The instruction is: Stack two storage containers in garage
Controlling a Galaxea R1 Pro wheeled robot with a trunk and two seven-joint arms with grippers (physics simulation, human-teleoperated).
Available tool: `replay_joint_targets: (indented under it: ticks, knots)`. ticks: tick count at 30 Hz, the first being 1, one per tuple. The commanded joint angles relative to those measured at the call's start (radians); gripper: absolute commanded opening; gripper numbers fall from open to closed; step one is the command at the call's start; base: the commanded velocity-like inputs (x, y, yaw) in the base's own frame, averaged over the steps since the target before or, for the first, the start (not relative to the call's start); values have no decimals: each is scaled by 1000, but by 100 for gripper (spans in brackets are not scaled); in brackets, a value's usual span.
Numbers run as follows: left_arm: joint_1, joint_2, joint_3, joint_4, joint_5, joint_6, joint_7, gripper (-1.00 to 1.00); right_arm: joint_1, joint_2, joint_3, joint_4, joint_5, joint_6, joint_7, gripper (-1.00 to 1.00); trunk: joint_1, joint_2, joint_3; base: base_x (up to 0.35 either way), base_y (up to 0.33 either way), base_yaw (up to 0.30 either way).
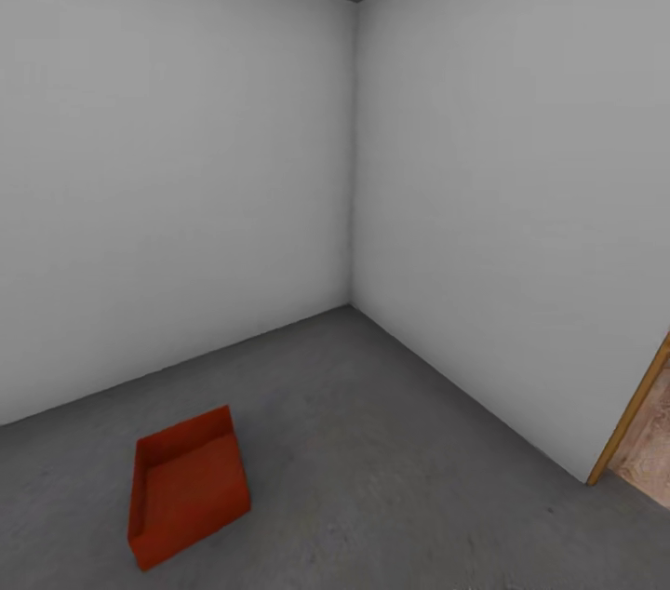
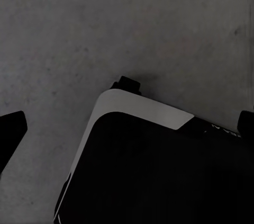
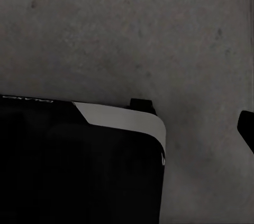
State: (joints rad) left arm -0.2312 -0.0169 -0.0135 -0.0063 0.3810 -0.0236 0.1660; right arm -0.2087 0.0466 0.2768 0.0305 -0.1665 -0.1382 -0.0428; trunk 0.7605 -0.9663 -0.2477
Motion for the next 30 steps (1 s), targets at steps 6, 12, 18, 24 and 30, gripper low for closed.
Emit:
replay_joint_targets:
  ticks: [6,12,18,24,30]
  knots:
    - [0,0,-2,0,6,-2,3,100,-1,1,8,3,-10,-8,-2,100,0,-1,6,0,0,-182]
    - [0,0,-2,0,6,-2,3,100,-1,0,8,3,-10,-8,0,100,0,-1,11,0,0,-239]
    - [0,-1,-2,0,6,-2,3,100,-1,-2,8,3,-10,-8,0,100,0,-1,14,0,0,-282]
    - [0,-1,-2,0,6,-2,3,100,-1,-3,8,3,-10,-8,0,100,0,-1,15,0,0,-291]
    - [0,-1,-2,0,6,-2,3,100,-1,-4,8,3,-10,-8,0,100,0,-1,15,0,0,-294]
